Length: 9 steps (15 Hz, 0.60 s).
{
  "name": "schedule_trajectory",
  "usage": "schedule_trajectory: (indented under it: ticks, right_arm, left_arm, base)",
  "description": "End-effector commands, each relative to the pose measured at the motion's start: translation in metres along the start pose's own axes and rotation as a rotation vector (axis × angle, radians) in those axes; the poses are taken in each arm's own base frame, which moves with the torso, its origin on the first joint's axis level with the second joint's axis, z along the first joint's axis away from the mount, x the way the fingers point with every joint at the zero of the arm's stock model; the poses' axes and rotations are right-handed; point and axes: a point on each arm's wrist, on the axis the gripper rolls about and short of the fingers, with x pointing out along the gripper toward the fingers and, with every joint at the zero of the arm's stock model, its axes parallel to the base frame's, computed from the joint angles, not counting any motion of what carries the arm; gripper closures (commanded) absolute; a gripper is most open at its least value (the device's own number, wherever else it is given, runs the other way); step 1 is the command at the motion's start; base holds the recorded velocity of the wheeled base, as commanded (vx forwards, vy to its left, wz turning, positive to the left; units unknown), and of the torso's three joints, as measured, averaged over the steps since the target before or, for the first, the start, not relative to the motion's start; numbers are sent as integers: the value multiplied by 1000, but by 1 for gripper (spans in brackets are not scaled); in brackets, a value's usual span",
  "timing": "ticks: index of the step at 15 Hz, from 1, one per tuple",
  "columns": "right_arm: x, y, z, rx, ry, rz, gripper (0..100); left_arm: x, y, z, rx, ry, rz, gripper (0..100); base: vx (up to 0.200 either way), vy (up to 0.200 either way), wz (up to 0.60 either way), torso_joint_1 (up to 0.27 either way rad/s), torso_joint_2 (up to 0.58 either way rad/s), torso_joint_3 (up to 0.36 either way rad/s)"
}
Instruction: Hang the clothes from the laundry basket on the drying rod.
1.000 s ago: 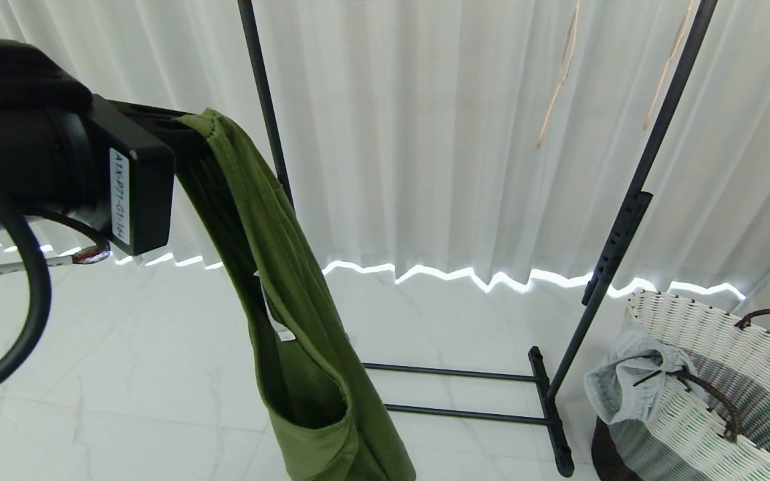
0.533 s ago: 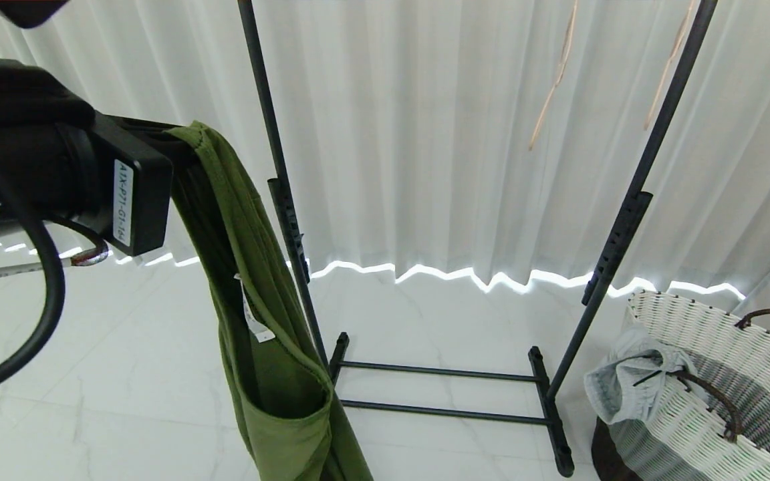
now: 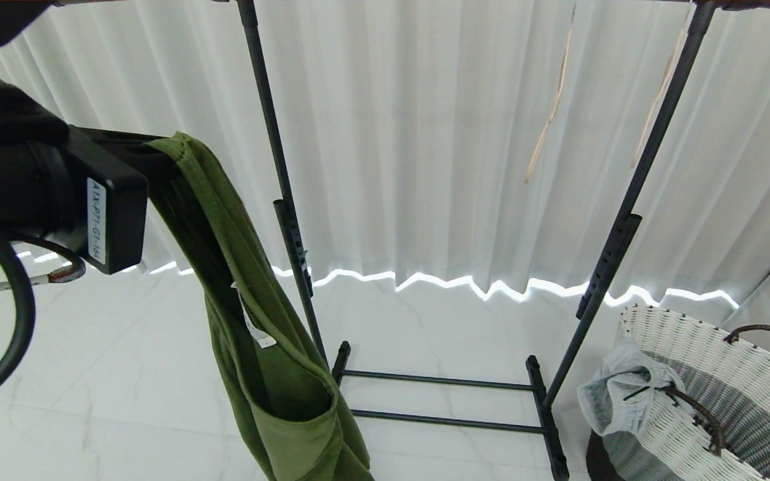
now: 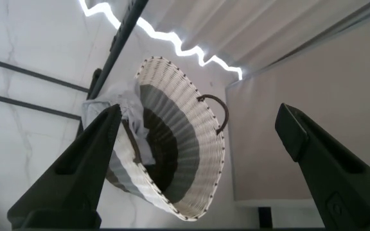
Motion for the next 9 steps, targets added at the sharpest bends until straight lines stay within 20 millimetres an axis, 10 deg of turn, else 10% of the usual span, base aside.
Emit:
schedule_trajectory:
  ticks: [1,9]
  right_arm:
    - [-2,0,0,3,-9,-4,0]
    - [0,-2,4,24,-61,-21,0]
  left_arm:
    - [-3,1,-1,-3,-4,3,100]
    - [-2,0,-3,-6,-16,6,100]
  base:
    - [0,0,0,139,-442,-310]
    - [0,0,0,176,-474,-306]
